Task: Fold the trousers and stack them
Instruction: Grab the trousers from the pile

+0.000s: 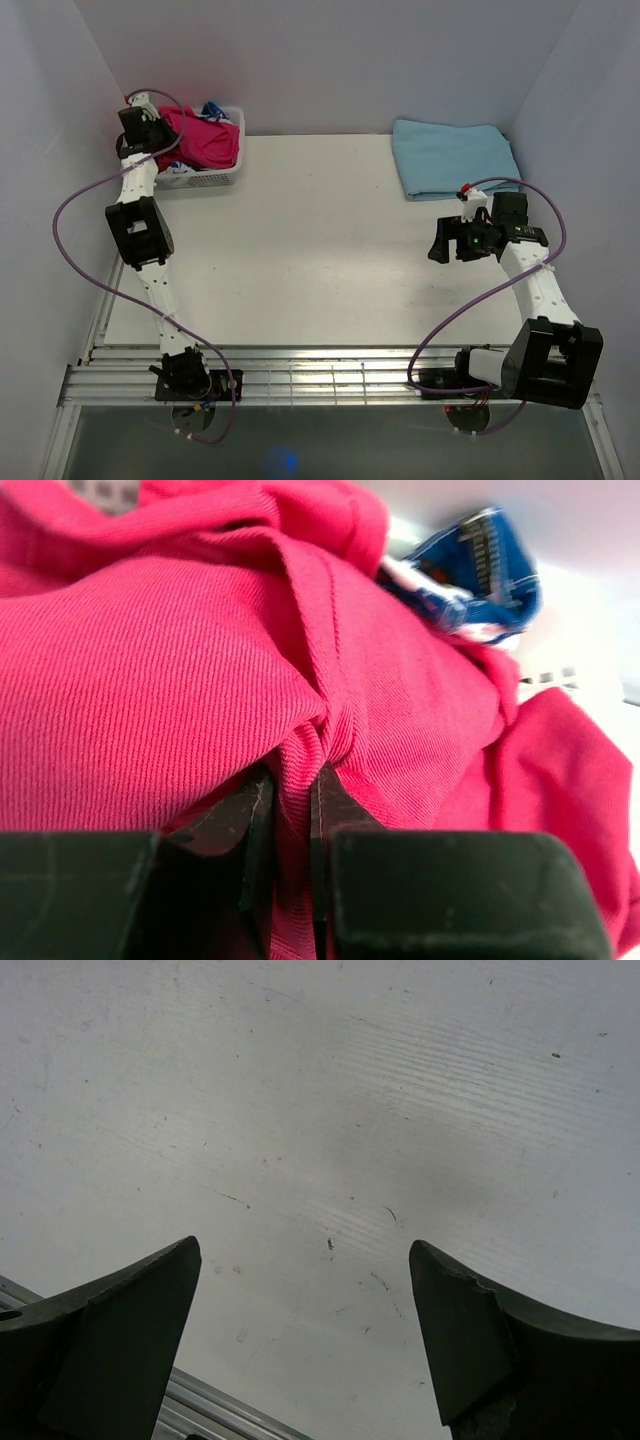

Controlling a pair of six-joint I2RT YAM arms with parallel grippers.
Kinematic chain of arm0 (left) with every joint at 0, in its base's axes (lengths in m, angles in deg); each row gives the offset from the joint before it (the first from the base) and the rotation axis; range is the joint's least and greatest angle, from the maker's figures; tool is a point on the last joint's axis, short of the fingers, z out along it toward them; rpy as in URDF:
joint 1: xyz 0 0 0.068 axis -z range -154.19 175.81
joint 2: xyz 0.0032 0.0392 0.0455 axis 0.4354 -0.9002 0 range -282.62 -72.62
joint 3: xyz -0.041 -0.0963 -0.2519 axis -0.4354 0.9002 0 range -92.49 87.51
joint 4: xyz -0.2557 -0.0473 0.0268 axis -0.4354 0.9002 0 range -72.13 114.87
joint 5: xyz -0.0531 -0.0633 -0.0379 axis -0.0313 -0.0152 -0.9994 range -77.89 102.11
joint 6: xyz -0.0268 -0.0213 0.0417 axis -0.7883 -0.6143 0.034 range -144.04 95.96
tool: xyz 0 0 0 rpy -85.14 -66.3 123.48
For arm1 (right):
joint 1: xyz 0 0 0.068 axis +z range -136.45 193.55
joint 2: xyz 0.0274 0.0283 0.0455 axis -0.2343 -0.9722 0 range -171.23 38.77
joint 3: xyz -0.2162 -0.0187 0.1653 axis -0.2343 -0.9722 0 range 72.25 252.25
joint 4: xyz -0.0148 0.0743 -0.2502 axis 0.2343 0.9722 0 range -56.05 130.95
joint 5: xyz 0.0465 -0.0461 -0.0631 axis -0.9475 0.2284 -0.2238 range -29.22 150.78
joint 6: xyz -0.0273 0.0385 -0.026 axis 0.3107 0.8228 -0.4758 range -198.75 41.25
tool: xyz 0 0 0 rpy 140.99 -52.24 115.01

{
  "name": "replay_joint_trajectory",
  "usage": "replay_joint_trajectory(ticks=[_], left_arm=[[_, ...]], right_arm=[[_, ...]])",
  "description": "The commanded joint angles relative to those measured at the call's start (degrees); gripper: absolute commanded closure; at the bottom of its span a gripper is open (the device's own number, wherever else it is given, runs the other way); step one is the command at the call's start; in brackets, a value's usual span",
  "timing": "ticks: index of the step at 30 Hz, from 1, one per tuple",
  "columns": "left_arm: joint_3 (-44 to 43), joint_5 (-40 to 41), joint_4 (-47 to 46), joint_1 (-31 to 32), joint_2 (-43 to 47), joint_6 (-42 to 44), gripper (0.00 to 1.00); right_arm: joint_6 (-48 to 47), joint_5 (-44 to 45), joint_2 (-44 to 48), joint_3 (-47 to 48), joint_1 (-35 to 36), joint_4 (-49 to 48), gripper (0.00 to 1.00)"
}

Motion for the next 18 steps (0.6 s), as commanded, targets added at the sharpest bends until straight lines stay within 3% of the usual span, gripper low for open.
replay_joint_trajectory(ticks=[1, 7, 12, 18], left_arm=[[-2.39, -9.63, -9.44, 1.55, 2.64, -0.92, 0.99], [0.69, -17.99, -22.97, 1.56, 11.94, -8.39, 1.00], [-5.36, -20.99, -28.16, 1.73, 15.03, -17.43, 1.00], [-9.68, -21.26, -33.08, 3.57, 20.82, -22.20, 1.00]], right_arm=[[-0.70, -0.54, 0.58, 2.37, 0.24, 0.00, 0.10], [-0.88, -0.89, 1.55, 2.63, 0.24, -0.27, 0.10], [-0.79, -1.15, 2.60, 2.90, 0.24, -0.44, 0.10], [-1.67, -1.06, 4.01, 2.81, 0.24, -2.20, 0.10]])
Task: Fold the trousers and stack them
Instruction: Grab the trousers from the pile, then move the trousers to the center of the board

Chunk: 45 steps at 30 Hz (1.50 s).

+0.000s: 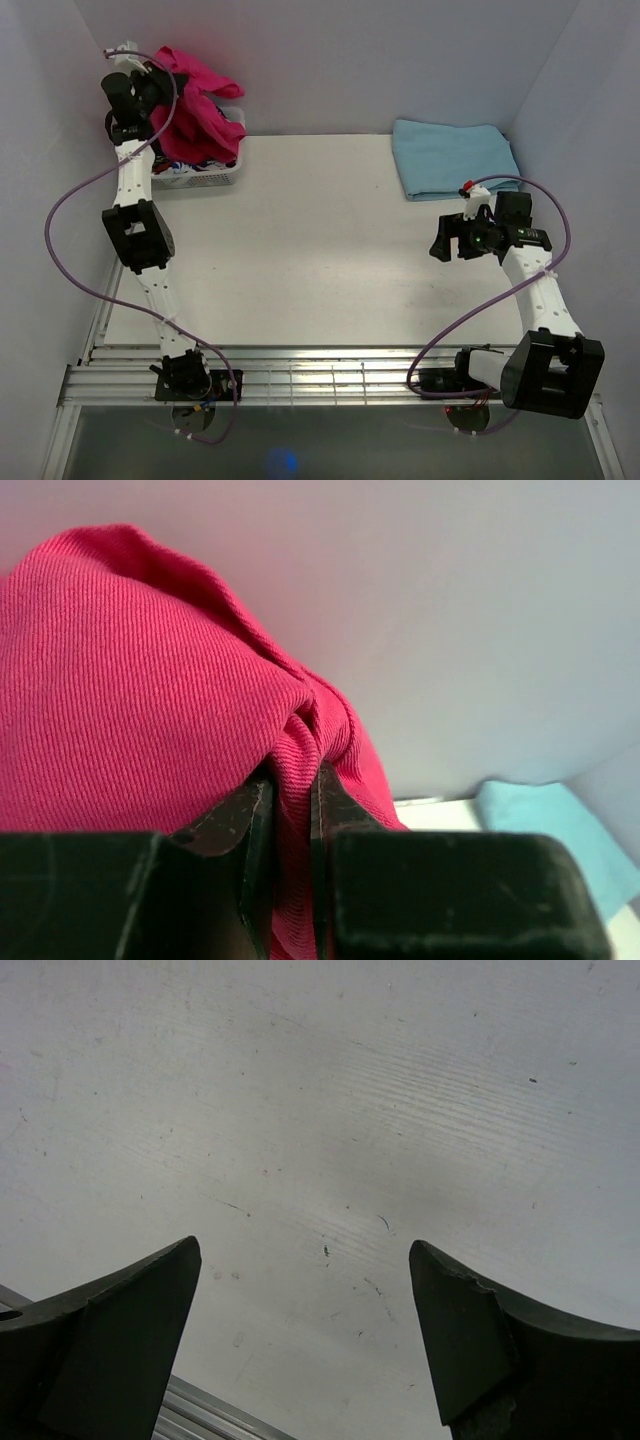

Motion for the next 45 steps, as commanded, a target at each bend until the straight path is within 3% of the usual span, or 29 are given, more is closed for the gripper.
replay_joint_trajectory(ticks=[1, 14, 21, 23, 25, 26, 27, 28, 30, 31, 32, 33, 34, 35, 37, 38, 39, 42, 45], left_arm=[[-5.31, -3.92, -14.03, 2.79, 16.64, -4.67, 1.00], [-2.67, -5.06, -22.21, 16.06, 32.02, -4.58, 1.00], [1.71, -8.14, -22.74, 23.18, 36.68, -9.50, 1.00], [6.63, -9.98, -22.74, 25.02, 37.91, -12.13, 1.00], [17.31, -14.88, -23.35, 27.48, 40.98, -20.19, 1.00], [30.07, -19.69, -24.66, 28.45, 42.91, -23.62, 1.00], [38.99, -23.14, -25.11, 29.59, 45.19, -21.65, 1.00], [49.60, -29.35, -23.54, 30.47, 47.13, -15.11, 1.00], [60.64, -34.66, -14.37, 30.92, 46.45, -2.55, 1.00], [62.09, -36.51, -9.95, 31.35, 45.31, 4.22, 1.00], [62.37, -36.09, 7.58, 32.75, 42.08, 22.04, 1.00], [58.97, -36.18, 16.02, 34.42, 40.31, 31.79, 1.00], [56.42, -34.87, 34.21, 35.65, 36.64, 42.24, 1.00], [54.56, -31.38, 41.44, 36.88, 35.30, 59.75, 1.00], [53.84, -25.92, 50.87, 40.75, 34.84, 70.52, 1.00], [59.06, -19.80, 52.22, 44.24, 37.80, 84.31, 1.00], [62.34, -19.74, 49.97, 44.89, 40.70, 88.19, 1.00], [67.95, -21.49, 43.30, 44.89, 45.99, 90.43, 1.00], [76.21, -22.56, 27.51, 44.89, 52.67, 89.82, 1.00]], right_arm=[[-1.49, -1.02, 1.50, 2.48, 0.24, -1.89, 0.10], [-1.58, -1.90, 2.38, 3.89, 0.24, -3.83, 0.10], [-1.41, -2.60, 1.85, 5.12, 0.24, -4.35, 0.10], [-1.32, -3.13, 1.85, 5.99, 0.24, -4.36, 0.10], [-1.40, -4.96, 2.38, 6.61, 0.24, -4.62, 0.10], [-1.58, -5.50, 2.90, 6.44, 0.24, -4.53, 0.10], [-2.97, -6.11, 3.08, 6.18, 0.24, -3.83, 0.10], [-4.21, -6.38, 2.73, 5.74, 0.24, -2.70, 0.10], [-6.58, -8.91, 1.86, 5.12, 0.15, 0.47, 0.10], [-7.46, -9.98, 1.33, 5.21, 0.15, 1.70, 0.10], [-8.51, -10.86, 0.19, 5.55, 0.15, 2.84, 0.10], [-9.66, -11.21, -0.78, 5.82, 0.15, 3.81, 0.10], [-10.10, -11.30, -1.31, 6.17, 0.15, 4.25, 0.10], [-10.37, -11.22, -1.92, 6.96, 0.15, 4.61, 0.10], [-11.33, -11.21, -3.77, 7.75, 0.24, 5.49, 0.10], [-11.51, -12.61, -6.91, 9.32, 0.50, 5.58, 0.10], [-11.43, -14.10, -9.29, 10.73, 1.02, 5.92, 0.10], [-10.73, -16.13, -12.73, 12.32, 2.26, 6.46, 0.10], [-9.41, -21.74, -15.28, 10.49, 2.96, 3.57, 0.10]])
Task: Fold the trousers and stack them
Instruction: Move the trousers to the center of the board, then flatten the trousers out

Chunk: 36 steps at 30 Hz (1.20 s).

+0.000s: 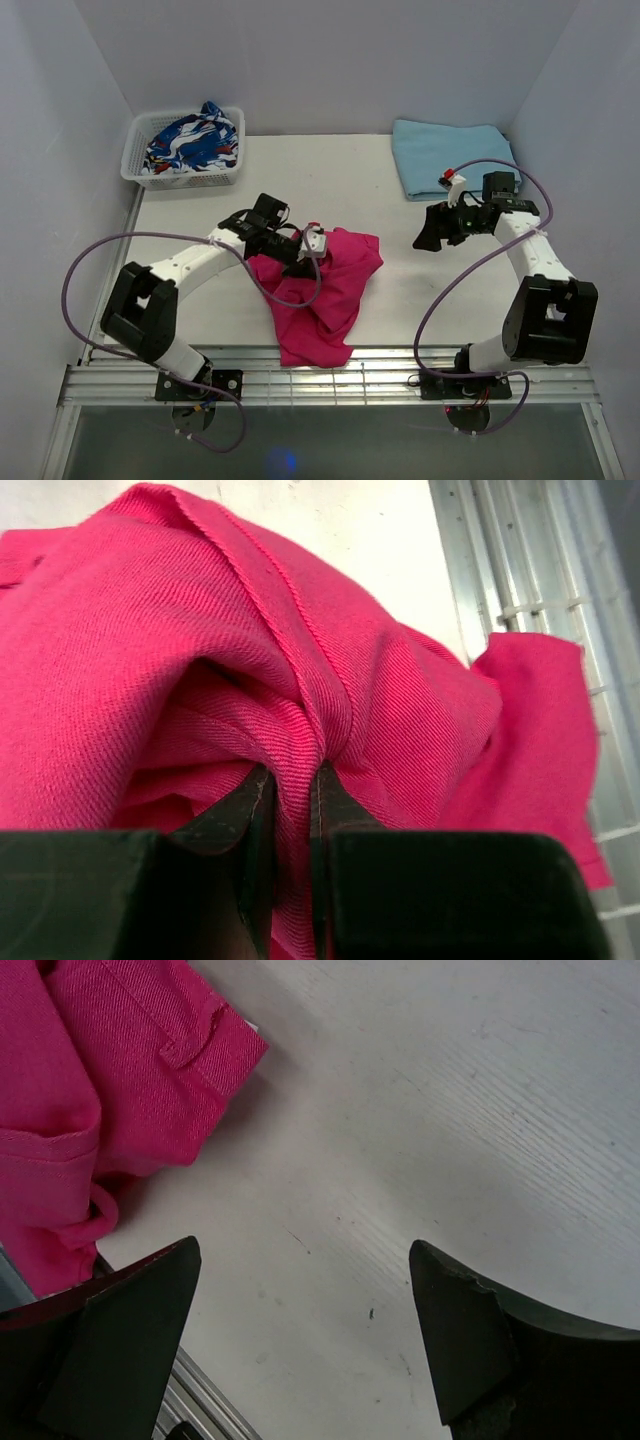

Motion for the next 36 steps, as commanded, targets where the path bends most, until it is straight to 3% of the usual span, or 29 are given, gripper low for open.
replay_joint_trajectory(ticks=[1, 3, 4, 5, 7, 11, 15, 18, 22, 24, 25, 27, 31, 36], left_arm=[[8.49, -0.88, -15.50, -0.64, 9.84, 9.36, 1.00], [13.41, 3.05, -27.77, -0.11, 13.45, 7.77, 0.97], [16.91, 5.00, -29.50, 0.68, 13.80, 8.90, 0.87], [17.47, 6.24, -29.26, 0.86, 13.55, 11.69, 0.83], [16.52, 9.06, -24.35, 0.42, 11.88, 17.15, 0.79], [14.06, 2.83, -20.83, -8.34, 13.10, 11.11, 0.71], [15.10, -0.69, -14.42, -14.07, 20.63, 8.65, 0.65], [16.86, -1.49, -6.51, -16.01, 26.36, 14.34, 0.61], [20.72, -0.26, -4.38, -16.72, 37.33, 16.90, 0.50], [21.52, 0.53, -6.21, -16.72, 39.72, 13.60, 0.35], [21.08, 0.71, -6.75, -16.72, 40.34, 11.92, 0.32], [19.59, 3.41, -8.85, -16.72, 39.13, 8.05, 0.03], [8.12, 14.75, -9.31, -16.81, 25.97, -0.91, 0.02], [-3.25, 19.87, -7.20, -16.72, 8.49, 1.26, 0.02]], right_arm=[[2.17, -8.03, -1.69, -0.58, 1.15, -3.67, 0.10], [3.41, -10.14, -2.83, -3.21, 2.46, -5.88, 0.10], [5.07, -10.15, -3.36, -3.83, 2.99, -8.07, 0.10], [5.96, -9.80, -4.32, -4.36, 3.43, -9.13, 0.10], [7.46, -9.10, -5.12, -5.06, 4.31, -11.07, 0.10], [11.94, -7.69, -7.66, -5.24, 4.93, -17.30, 0.10], [18.43, -7.17, -11.62, -5.60, 8.96, -23.53, 0.10], [20.90, -7.60, -15.40, -4.11, 11.16, -26.10, 0.10], [23.98, -8.92, -19.61, -1.21, 13.98, -30.13, 0.09], [26.88, -9.01, -20.67, 0.72, 15.47, -32.42, 0.09], [28.10, -9.10, -21.90, 1.86, 16.08, -33.04, 0.09], [28.82, -8.57, -23.13, 4.58, 17.31, -33.40, 0.09], [30.14, -7.43, -24.89, 6.79, 18.29, -34.19, 0.09], [28.39, -6.11, -24.29, 7.24, 18.38, -31.74, 0.09]])
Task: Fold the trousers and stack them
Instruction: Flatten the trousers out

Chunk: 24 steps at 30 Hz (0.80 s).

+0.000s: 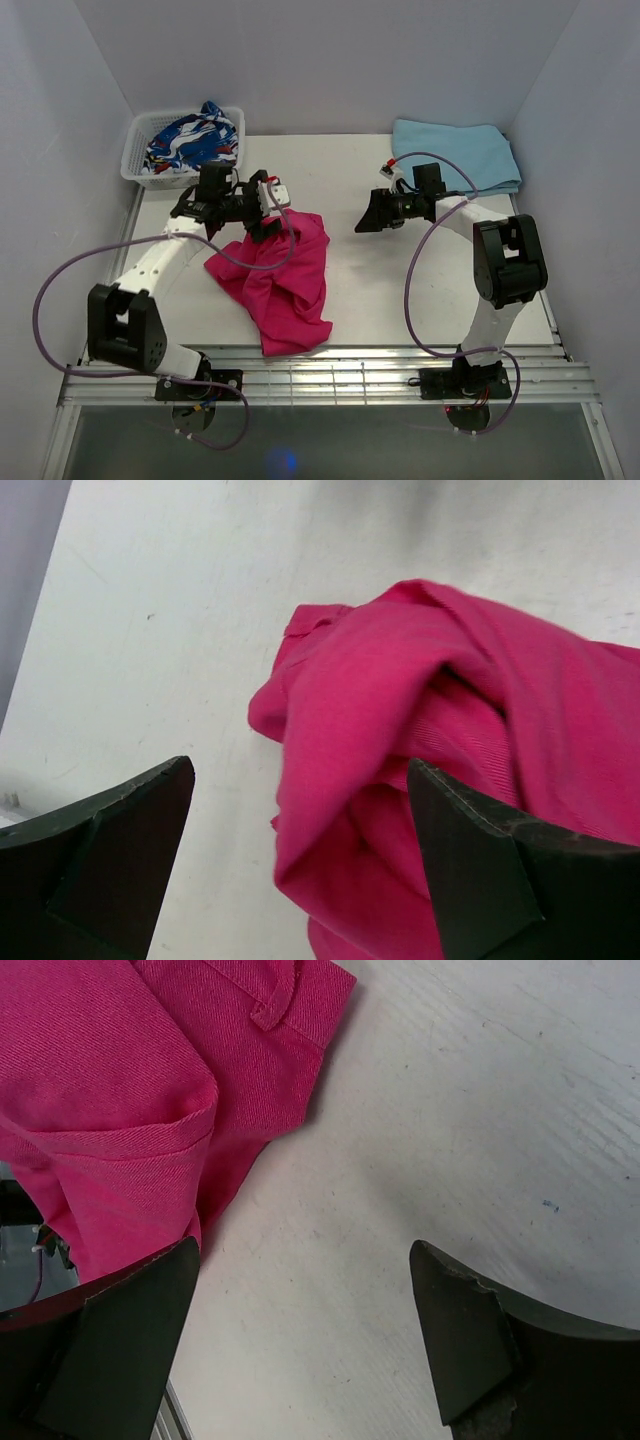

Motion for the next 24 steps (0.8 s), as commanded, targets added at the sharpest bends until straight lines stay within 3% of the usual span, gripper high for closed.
replay_joint_trajectory(ticks=[1, 3, 9, 15, 16, 18, 19, 24], left_arm=[[-6.93, 7.21, 2.46, 0.55, -8.92, -0.90, 0.02], [-11.94, 8.63, 6.68, 1.34, -13.23, 2.61, 0.03], [-19.78, -1.56, 17.32, 2.22, -19.14, 12.72, 0.10], [-27.04, 2.92, 16.71, 4.68, -25.81, 11.69, 0.51], [-29.08, 2.83, 16.62, 5.03, -26.77, 10.54, 0.70], [-35.47, 1.96, 14.52, 6.17, -28.71, 5.38, 0.96], [-37.34, 1.52, 13.38, 6.70, -29.07, 3.52, 1.00], [-48.76, 1.87, 10.12, 10.22, -30.91, -0.44, 1.00]], right_arm=[[-1.01, 1.32, 0.98, 1.45, -0.03, 0.81, 0.09], [-2.85, 2.64, 1.77, 1.36, -0.03, 2.66, 0.09], [-6.64, 4.05, 4.06, 1.27, -0.38, 6.26, 0.10], [-6.21, 4.40, 5.20, 1.71, -1.78, 6.79, 0.10], [-5.86, 4.31, 5.29, 1.80, -2.13, 6.79, 0.10], [-5.33, 3.79, 5.47, 2.06, -3.63, 6.71, 0.10], [-5.15, 3.44, 5.56, 2.15, -4.24, 6.71, 0.10], [-4.80, 1.42, 5.65, 2.85, -7.76, 7.50, 0.10]])
